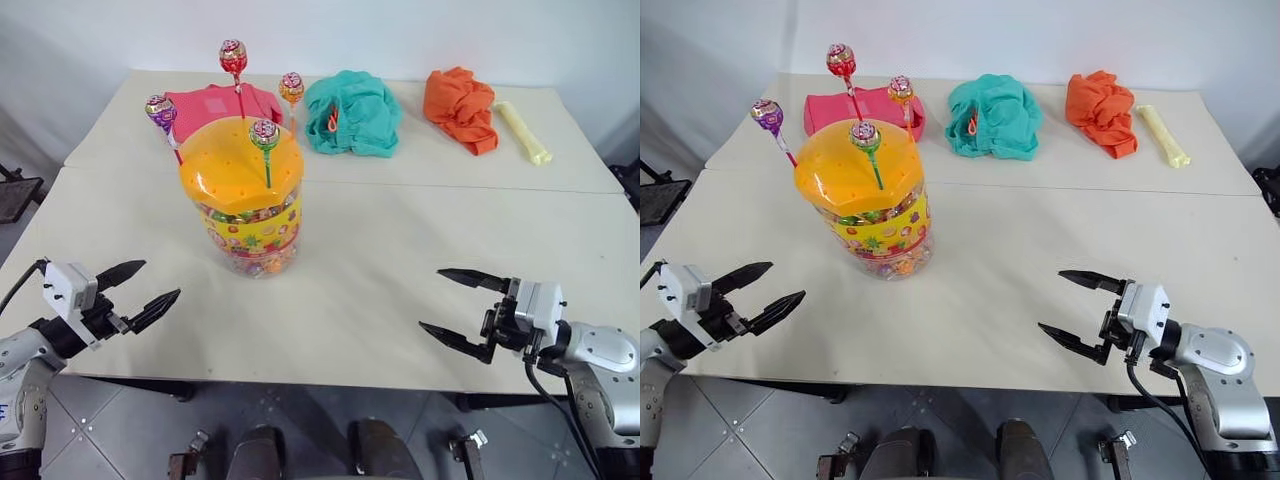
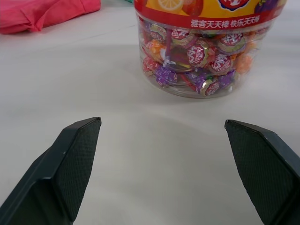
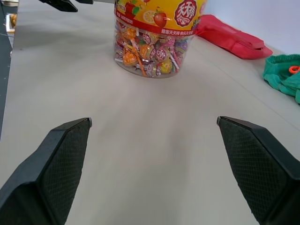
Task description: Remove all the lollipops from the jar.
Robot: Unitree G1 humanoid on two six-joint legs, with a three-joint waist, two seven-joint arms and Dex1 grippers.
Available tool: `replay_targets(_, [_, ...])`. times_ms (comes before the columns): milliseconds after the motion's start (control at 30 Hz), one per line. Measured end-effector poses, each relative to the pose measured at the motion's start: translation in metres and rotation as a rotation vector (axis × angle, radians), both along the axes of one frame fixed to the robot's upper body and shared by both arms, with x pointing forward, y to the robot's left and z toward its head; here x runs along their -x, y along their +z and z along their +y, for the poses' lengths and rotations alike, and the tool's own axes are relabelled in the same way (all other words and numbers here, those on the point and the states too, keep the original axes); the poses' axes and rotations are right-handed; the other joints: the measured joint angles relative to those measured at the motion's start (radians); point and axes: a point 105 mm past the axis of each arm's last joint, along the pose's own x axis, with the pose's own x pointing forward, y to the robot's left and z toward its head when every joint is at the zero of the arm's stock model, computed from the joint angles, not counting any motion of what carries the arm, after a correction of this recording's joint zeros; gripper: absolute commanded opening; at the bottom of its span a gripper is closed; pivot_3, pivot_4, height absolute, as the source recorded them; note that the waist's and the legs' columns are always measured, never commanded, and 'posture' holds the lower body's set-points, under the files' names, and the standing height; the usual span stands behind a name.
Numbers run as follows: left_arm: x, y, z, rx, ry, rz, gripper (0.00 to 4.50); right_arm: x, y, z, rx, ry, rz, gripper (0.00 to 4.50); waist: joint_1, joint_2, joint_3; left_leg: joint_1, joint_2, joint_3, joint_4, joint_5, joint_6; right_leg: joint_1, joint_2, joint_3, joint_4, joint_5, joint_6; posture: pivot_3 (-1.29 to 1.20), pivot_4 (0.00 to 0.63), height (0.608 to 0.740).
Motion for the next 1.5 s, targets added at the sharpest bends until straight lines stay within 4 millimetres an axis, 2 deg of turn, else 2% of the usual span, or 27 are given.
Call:
replay_targets(133, [-0.001,0.001,-0.001,0.018,-0.001,0.023,4.48,-0.003,0.003,0.004,0.0,0.023,-0.003,4.5,0.0,0.0,0.0,0.0,0.0,0.0,0.0,0.0,0.0,0.0,0.0,0.0,0.0,0.0,0.0,0.0,0.15,0.74])
replay_targets(200, [-0.002,0.004,0.001,0.09,0.02,0.026,4.48,-0.006,0.01,0.011,-0.05,0.035,0.016,4.5,-0.002,0.0,0.0,0.0,0.001,-0.001,0.0,0.0,0.0,0.0,0.0,0.0,0.001,0.0,0.0,0.0,0.15,0.74])
replay_targets(333, [-0.002,0.028,0.021,0.291,0.098,-0.053,4.48,-0.005,0.054,0.036,-0.211,0.102,-0.057,4.5,-0.008,0.0,0.0,0.0,0.004,-0.002,0.001,-0.001,-0.002,0.0,-0.001,-0.001,0.002,0.0,0.0,0.0,0.15,0.74])
replay_targets(433, [0.004,0.022,0.033,0.33,0.127,-0.032,4.48,0.001,0.084,0.05,-0.313,0.153,-0.132,4.5,-0.008,0.0,0.0,0.0,0.003,-0.002,0.001,-0.002,-0.002,0.0,0.0,-0.002,0.002,0.0,0.0,0.0,0.15,0.74])
replay_targets(500, [0.005,0.017,0.036,0.351,0.123,-0.014,4.48,0.003,0.096,0.055,-0.346,0.169,-0.149,4.5,-0.006,0.0,0.0,-0.001,0.003,-0.002,0.001,-0.002,-0.002,0.0,0.0,-0.002,0.002,0.0,0.0,0.0,0.15,0.74])
replay_targets(567, [0.002,0.021,0.037,0.382,0.107,-0.032,4.48,0.002,0.105,0.06,-0.369,0.186,-0.179,4.5,0.001,-0.001,0.0,-0.001,0.003,-0.003,0.004,-0.002,-0.001,0.001,0.0,-0.004,0.001,0.0,0.0,0.0,0.15,0.74])
replay_targets(667, [-0.01,0.046,0.025,0.427,0.022,-0.104,4.48,0.007,0.116,0.067,-0.367,0.221,-0.226,4.5,0.006,-0.001,-0.001,-0.002,0.002,-0.006,0.006,-0.003,0.0,0.004,0.0,-0.007,0.001,0.0,0.0,0.0,0.15,0.74])
replay_targets(833, [-0.023,0.114,-0.021,0.381,-0.226,-0.244,4.48,0.006,0.107,0.064,-0.33,0.215,-0.194,4.5,0.002,-0.002,-0.001,-0.003,0.001,-0.01,0.007,-0.004,0.0,0.007,-0.001,-0.011,0.001,0.0,0.001,0.0,0.15,0.74])
replay_targets(900, [-0.023,0.127,-0.032,0.361,-0.279,-0.266,4.48,0.005,0.104,0.062,-0.326,0.208,-0.184,4.5,-0.007,-0.001,-0.001,-0.002,0.002,-0.009,0.007,-0.004,0.0,0.007,0.0,-0.01,0.001,0.0,0.001,0.0,0.15,0.74])
replay_targets(1000, [-0.027,0.133,-0.046,0.346,-0.353,-0.262,4.48,0.005,0.103,0.061,-0.319,0.199,-0.181,4.5,-0.016,0.0,0.0,-0.002,0.003,-0.009,0.007,-0.004,0.0,0.006,0.002,-0.011,0.001,0.0,0.001,0.0,0.15,0.74])
replay_targets(1133, [-0.033,0.141,-0.056,0.339,-0.402,-0.272,3.58,0.003,0.1,0.06,-0.316,0.187,-0.173,4.5,-0.017,0.0,0.0,-0.002,0.003,-0.009,0.008,-0.004,0.0,0.006,0.001,-0.011,0.001,0.0,0.001,0.0,0.15,0.74])
replay_targets(1500, [-0.043,0.146,-0.07,0.371,-0.457,-0.268,0.16,-0.001,0.099,0.058,-0.323,0.141,-0.174,4.5,-0.009,0.0,0.0,-0.003,0.002,-0.01,0.009,-0.004,0.0,0.006,0.001,-0.011,0.001,0.0,0.001,0.0,0.15,0.74])
